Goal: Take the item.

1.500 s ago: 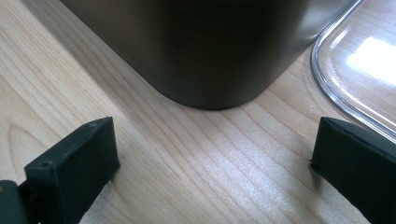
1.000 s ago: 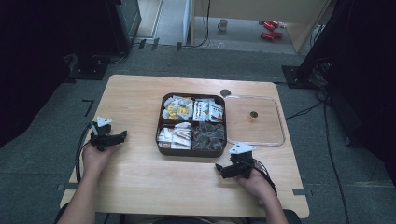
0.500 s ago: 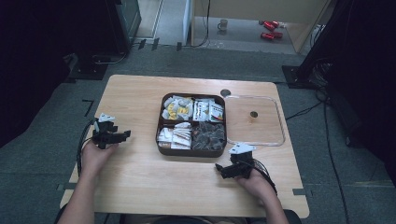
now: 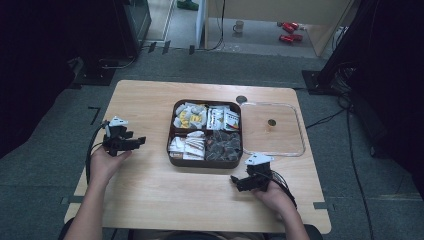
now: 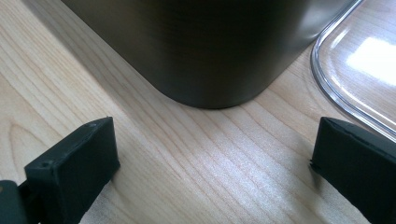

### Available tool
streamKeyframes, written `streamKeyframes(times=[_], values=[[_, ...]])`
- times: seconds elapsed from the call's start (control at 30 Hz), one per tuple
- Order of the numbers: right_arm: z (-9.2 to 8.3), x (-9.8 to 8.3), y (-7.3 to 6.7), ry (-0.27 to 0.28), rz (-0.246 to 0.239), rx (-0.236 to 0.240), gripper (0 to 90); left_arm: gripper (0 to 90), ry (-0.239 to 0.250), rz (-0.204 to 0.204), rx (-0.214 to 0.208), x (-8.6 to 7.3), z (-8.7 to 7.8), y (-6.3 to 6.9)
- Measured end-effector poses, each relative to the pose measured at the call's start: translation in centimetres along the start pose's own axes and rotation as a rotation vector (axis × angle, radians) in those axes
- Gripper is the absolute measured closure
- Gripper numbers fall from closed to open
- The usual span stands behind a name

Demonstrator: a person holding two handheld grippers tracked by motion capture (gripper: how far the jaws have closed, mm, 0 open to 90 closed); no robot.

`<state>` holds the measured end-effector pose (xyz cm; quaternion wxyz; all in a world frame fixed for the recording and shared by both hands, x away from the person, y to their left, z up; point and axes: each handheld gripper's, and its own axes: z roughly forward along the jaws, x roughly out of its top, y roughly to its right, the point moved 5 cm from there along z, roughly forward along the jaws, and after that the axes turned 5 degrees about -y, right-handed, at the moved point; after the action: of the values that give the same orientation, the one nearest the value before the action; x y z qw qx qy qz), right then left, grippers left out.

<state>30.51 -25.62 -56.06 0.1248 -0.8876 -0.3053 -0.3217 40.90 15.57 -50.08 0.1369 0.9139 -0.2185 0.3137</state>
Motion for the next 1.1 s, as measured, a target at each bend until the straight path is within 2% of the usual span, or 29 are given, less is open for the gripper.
streamKeyframes(times=[0.33, 0.47, 0.67, 1.0, 1.1], values=[[0.0, 0.0, 0.0, -0.002, 0.003, 0.001, 0.1, 42.4, -0.017, 0.051, -0.034, 1.1, -0.1, 2.0], [0.0, 0.0, 0.0, -0.002, 0.003, 0.001, 0.1, 46.4, -0.022, 0.077, -0.051, 1.6, -0.1, 2.7], [0.0, 0.0, 0.0, -0.002, 0.003, 0.001, 0.1, 48.5, 0.000, 0.095, -0.087, 2.5, 0.0, 3.7], [0.0, 0.0, 0.0, -0.001, 0.000, 0.000, 0.1, 52.3, -0.004, 0.123, -0.107, 3.5, -0.1, 5.0], [0.0, 0.0, 0.0, -0.001, 0.000, 0.000, 0.1, 56.9, -0.007, 0.142, -0.117, 3.8, -0.1, 5.6]])
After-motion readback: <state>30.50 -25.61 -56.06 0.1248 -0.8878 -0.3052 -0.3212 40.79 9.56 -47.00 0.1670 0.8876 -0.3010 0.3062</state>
